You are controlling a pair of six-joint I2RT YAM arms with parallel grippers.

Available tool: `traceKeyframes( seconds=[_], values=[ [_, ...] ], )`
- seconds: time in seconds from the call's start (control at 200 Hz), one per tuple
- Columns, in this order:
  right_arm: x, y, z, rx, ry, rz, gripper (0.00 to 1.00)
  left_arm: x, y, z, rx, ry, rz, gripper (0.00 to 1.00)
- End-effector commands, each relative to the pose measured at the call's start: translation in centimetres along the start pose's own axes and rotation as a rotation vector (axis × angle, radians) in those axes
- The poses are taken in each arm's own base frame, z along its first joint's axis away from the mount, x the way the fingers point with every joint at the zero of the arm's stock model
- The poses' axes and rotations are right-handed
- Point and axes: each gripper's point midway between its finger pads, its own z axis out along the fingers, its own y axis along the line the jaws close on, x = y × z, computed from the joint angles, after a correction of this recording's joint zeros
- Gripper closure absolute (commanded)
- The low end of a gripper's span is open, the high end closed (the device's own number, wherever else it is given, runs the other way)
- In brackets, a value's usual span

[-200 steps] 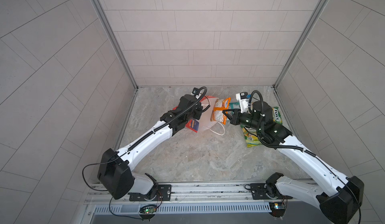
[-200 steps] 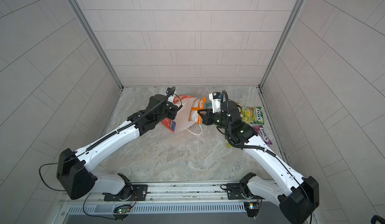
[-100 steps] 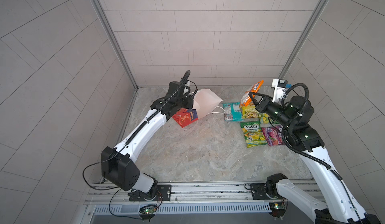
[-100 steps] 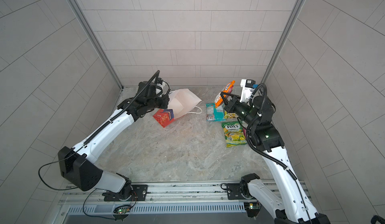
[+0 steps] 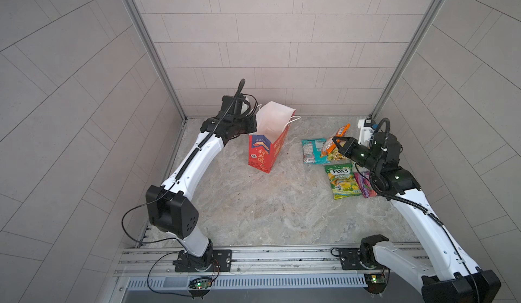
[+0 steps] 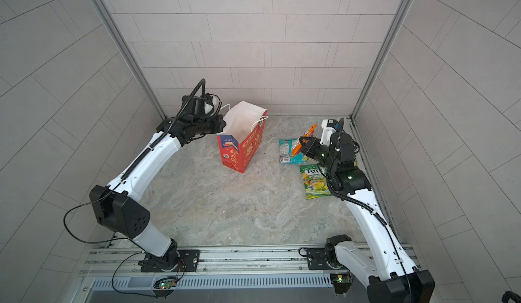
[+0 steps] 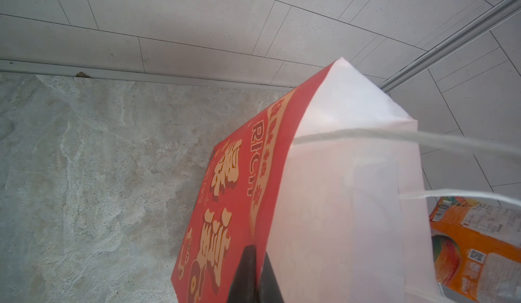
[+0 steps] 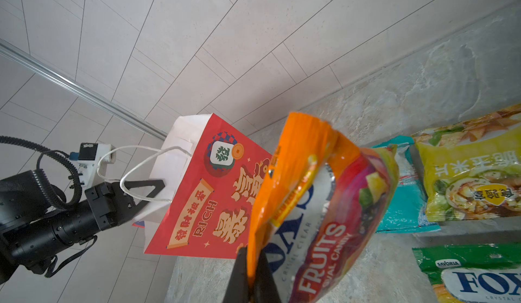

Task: Take the snacks out of the paper bag
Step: Place the paper bag at the top-center of the table.

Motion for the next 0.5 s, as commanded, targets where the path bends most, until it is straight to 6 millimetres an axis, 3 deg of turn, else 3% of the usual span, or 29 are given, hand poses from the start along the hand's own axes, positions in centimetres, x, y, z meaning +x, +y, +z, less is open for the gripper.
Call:
traceKeyframes(
  seconds=[0.0,0.18,0.245,0.325,0.495],
  values=[
    [0.5,1.8,-0.2,-0.116,0.013,-0.006,1.0,0.6,0.7,0.5,0.004,0.024,-0.04,1.0],
    [4.2,1.5,0.6,-0.16,0.138,-0.057,1.0,0.6,1.9,0.9,-0.029,0.006,-0.023,1.0],
    [5.5,1.3,0.9,-0.158,0.176,-0.085,1.0,0.5,2.2,0.9,-0.046,0.002,-0.005,0.91],
    [7.0,0.7,1.4,-0.147,0.211,-0.088,1.0,0.3,2.8,0.8,-0.076,-0.002,0.009,0.91],
    [7.9,0.1,2.5,-0.145,0.227,-0.076,1.0,0.2,3.6,0.4,-0.125,0.01,0.047,0.55]
  ],
)
